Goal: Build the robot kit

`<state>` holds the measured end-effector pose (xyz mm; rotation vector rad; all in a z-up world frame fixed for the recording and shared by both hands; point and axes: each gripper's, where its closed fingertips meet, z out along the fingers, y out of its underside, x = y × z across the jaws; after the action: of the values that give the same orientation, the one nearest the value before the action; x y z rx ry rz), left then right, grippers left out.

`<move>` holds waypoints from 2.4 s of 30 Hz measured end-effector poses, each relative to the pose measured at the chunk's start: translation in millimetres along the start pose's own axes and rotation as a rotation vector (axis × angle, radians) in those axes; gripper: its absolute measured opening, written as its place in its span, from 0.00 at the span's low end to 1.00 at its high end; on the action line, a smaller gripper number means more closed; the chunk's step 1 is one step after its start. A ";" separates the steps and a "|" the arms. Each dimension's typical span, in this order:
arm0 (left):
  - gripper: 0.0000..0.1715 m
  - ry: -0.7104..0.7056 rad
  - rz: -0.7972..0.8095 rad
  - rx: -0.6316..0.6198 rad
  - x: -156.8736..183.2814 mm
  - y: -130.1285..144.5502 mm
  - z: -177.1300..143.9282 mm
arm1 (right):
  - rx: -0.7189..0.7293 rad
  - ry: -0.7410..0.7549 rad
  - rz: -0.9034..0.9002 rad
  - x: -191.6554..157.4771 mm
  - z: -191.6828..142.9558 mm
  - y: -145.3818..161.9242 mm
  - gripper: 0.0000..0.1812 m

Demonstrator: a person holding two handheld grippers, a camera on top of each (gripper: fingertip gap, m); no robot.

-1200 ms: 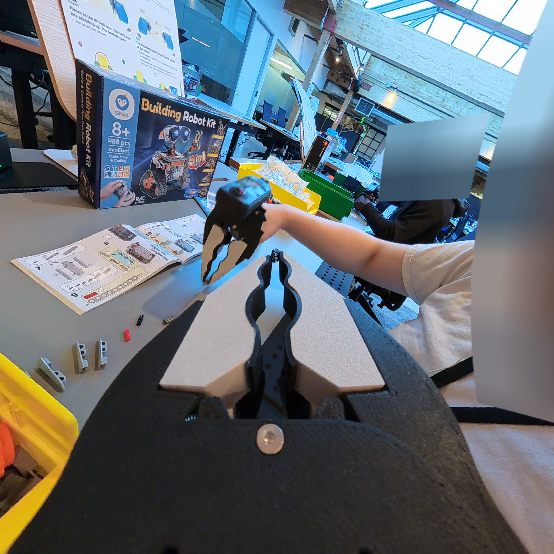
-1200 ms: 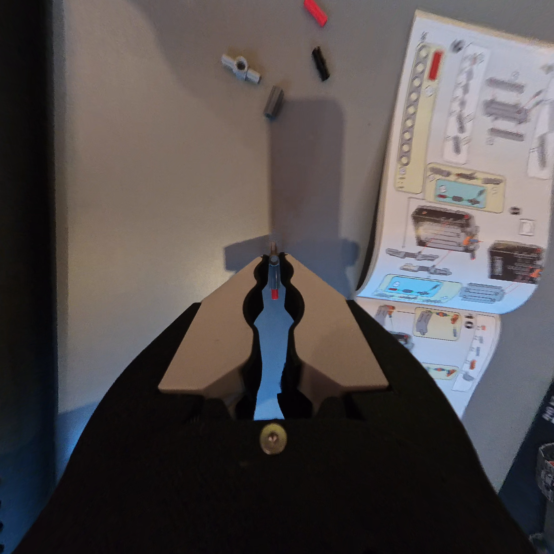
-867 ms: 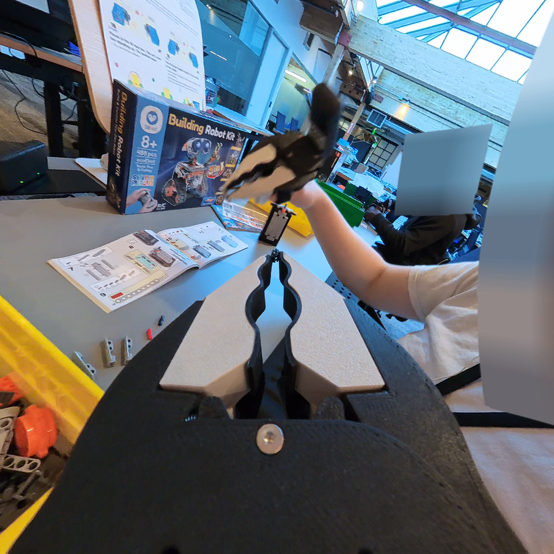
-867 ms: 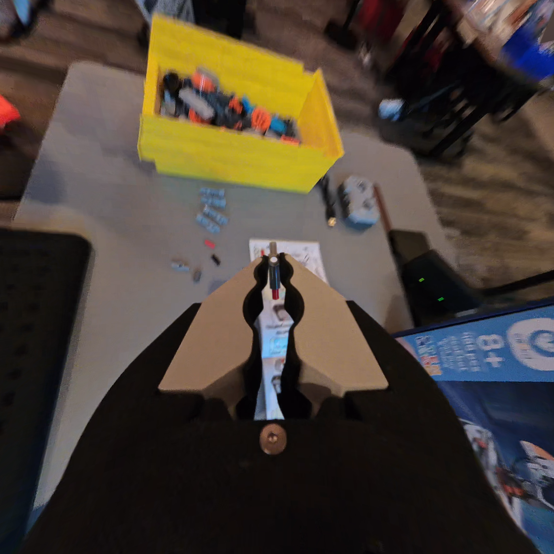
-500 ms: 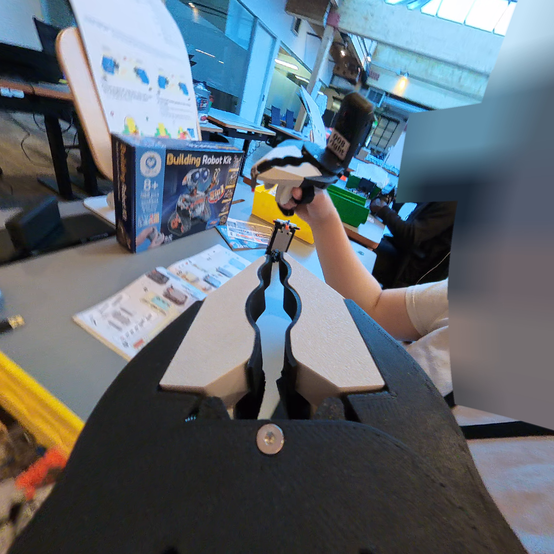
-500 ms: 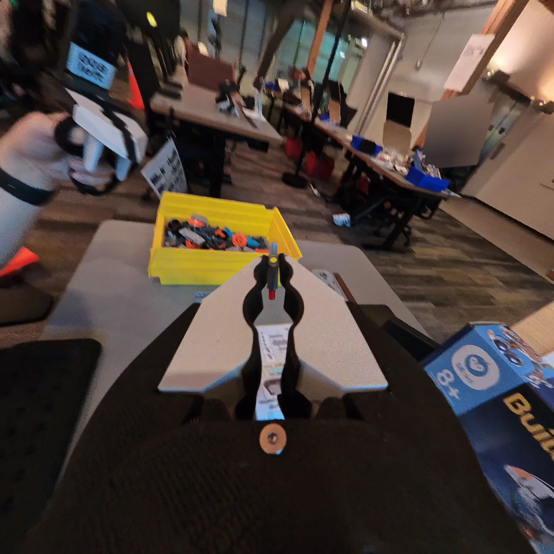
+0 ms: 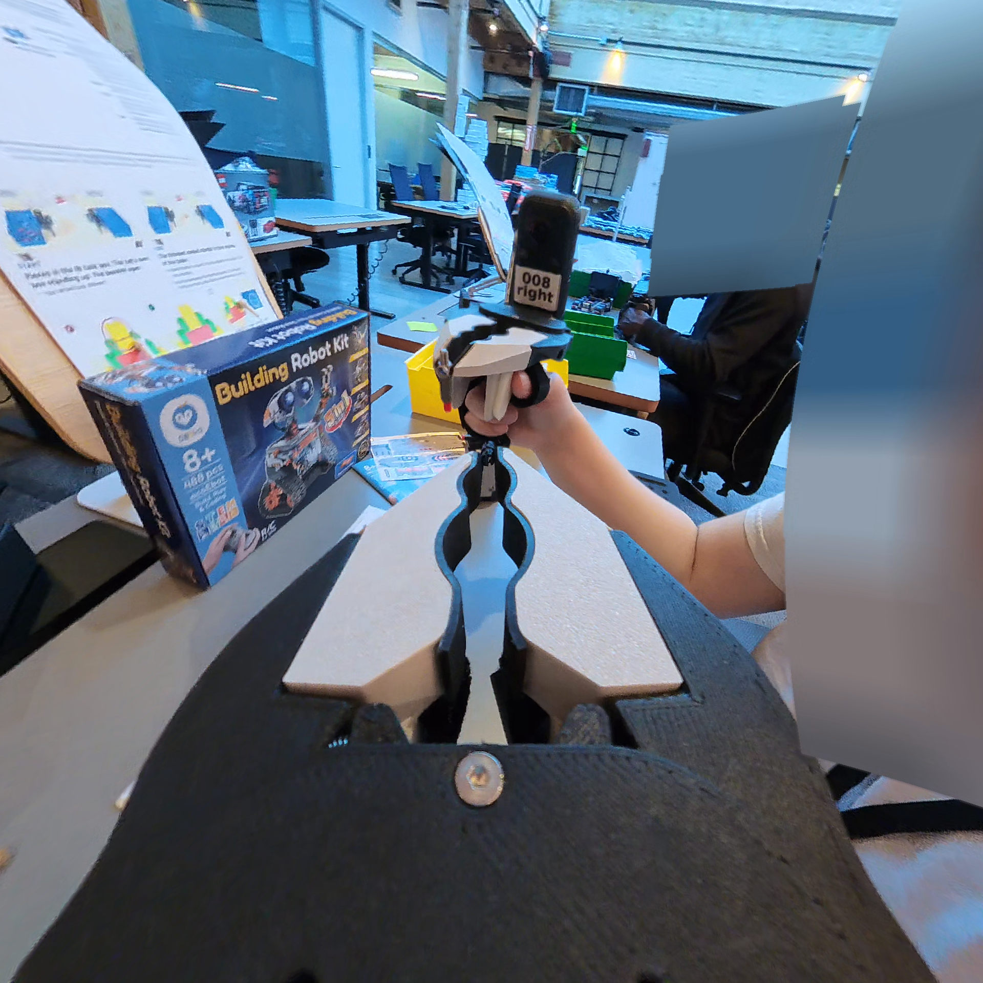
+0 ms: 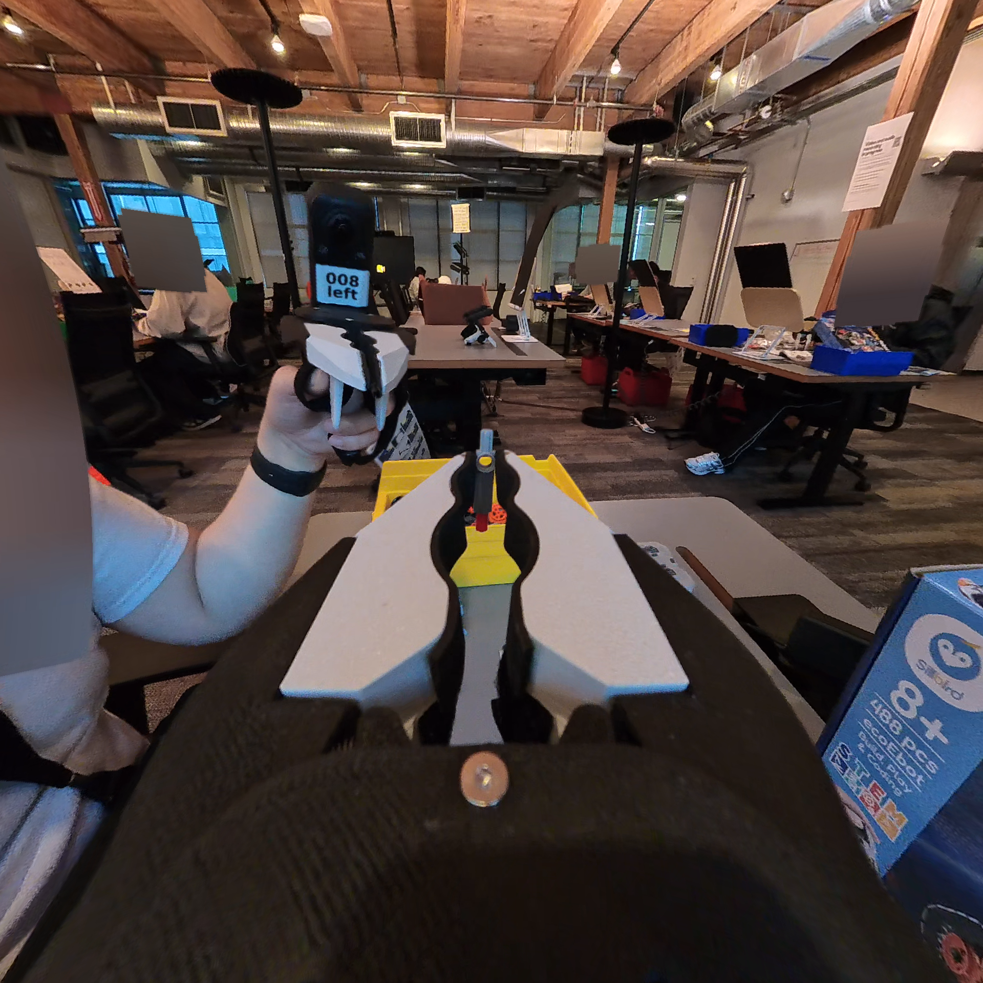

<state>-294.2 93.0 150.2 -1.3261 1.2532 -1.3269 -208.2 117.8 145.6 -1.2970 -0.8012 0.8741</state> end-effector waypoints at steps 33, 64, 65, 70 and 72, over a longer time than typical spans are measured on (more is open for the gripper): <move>0.01 0.048 -0.062 0.121 -17.0 -8.9 22.9 | 0.134 -0.205 0.213 -22.6 24.3 -8.2 0.04; 0.01 0.110 -0.136 0.121 -9.7 -5.9 33.7 | 0.165 -0.297 0.298 -34.0 40.3 -4.9 0.03; 0.01 0.105 -0.135 0.118 -10.5 -5.4 33.5 | 0.158 -0.280 0.274 -33.4 40.6 -4.3 0.03; 0.01 0.070 -0.112 0.099 -12.8 -3.3 33.1 | 0.107 -0.164 0.097 -32.6 41.8 -2.9 0.03; 0.01 0.053 -0.105 0.098 -13.7 -3.1 33.5 | 0.087 -0.110 0.011 -32.1 42.3 -2.3 0.03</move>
<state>-259.7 104.3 149.1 -1.3105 1.1520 -1.4871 -260.1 108.5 152.1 -1.1860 -0.8343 0.9853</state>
